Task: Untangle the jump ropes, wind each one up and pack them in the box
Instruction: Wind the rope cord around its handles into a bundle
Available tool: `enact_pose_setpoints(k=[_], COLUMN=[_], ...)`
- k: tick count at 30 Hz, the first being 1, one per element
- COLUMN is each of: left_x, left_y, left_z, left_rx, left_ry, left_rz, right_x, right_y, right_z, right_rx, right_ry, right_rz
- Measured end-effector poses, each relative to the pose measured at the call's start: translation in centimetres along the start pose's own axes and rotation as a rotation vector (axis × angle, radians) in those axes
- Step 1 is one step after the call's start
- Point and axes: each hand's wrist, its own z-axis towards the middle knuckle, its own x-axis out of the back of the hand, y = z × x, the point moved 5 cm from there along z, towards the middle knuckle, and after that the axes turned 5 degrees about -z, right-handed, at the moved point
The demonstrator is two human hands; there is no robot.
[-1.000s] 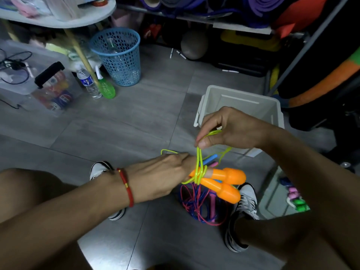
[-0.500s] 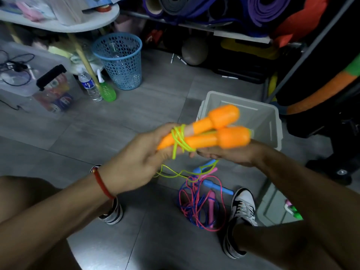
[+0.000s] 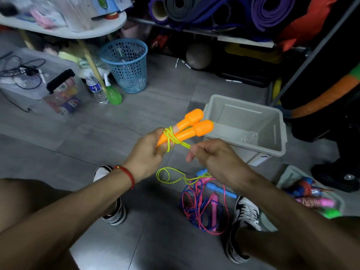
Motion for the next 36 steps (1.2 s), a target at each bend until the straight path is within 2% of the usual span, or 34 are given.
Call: enact_pose_setpoints(k=[4, 9, 12, 14, 16, 18, 20, 22, 24, 26, 28, 29, 32, 34, 36], left_x=[-2.0, -4.5, -5.0, -5.4, -5.6, -5.8, -5.3, -4.0, -2.9, -2.9, -3.3, -3.3, -3.0, -2.6, -2.2], left_y=[1.9, 2.7, 4.3, 4.4, 4.1, 4.1, 4.3, 4.6, 3.9, 3.1, 4.1, 4.5, 4.4, 3.5, 2.7], left_z=[-0.2, -0.4, -1.1, -1.3, -1.5, -1.9, -2.0, -1.3, -0.1, 0.7, 0.4, 0.3, 1.1, 1.7, 1.9], left_rx=[-0.083, -0.177, -0.270, -0.268, -0.254, -0.249, -0.197, -0.068, 0.176, 0.389, 0.418, 0.400, 0.346, 0.360, 0.390], left_ry=[0.104, 0.088, 0.147, 0.151, 0.107, 0.010, -0.019, 0.076, 0.079, -0.166, -0.435, -0.469, -0.317, -0.204, -0.118], left_rz=[0.217, 0.488, 0.644, 0.650, 0.535, 0.309, 0.050, -0.141, -0.326, -0.557, -0.725, -0.759, -0.745, -0.718, -0.693], right_x=[0.0, 0.1, 0.8, 1.1, 1.4, 2.1, 2.6, 2.9, 2.8, 2.4, 1.9, 1.7, 1.7, 1.6, 1.7], right_y=[-0.4, 0.0, 0.1, 0.3, 0.8, 1.1, 1.0, 1.0, 0.5, -0.1, -0.3, -0.2, 0.8, 1.6, 1.5], right_z=[0.2, 0.5, 0.5, 0.3, 0.3, 0.5, 0.5, 0.3, 0.2, 0.3, 0.4, 0.5, 0.4, 0.5, 0.2], right_rx=[-0.122, -0.268, -0.272, -0.267, -0.282, -0.254, -0.184, -0.117, -0.009, 0.098, 0.144, 0.146, 0.103, 0.023, 0.024], right_ry=[0.130, 0.297, 0.382, 0.393, 0.380, 0.328, 0.260, 0.183, 0.088, -0.015, -0.051, -0.029, 0.082, 0.075, 0.044], right_rz=[0.056, 0.283, 0.284, 0.307, 0.333, 0.294, 0.227, 0.190, 0.173, 0.176, 0.174, 0.148, 0.042, 0.054, -0.063])
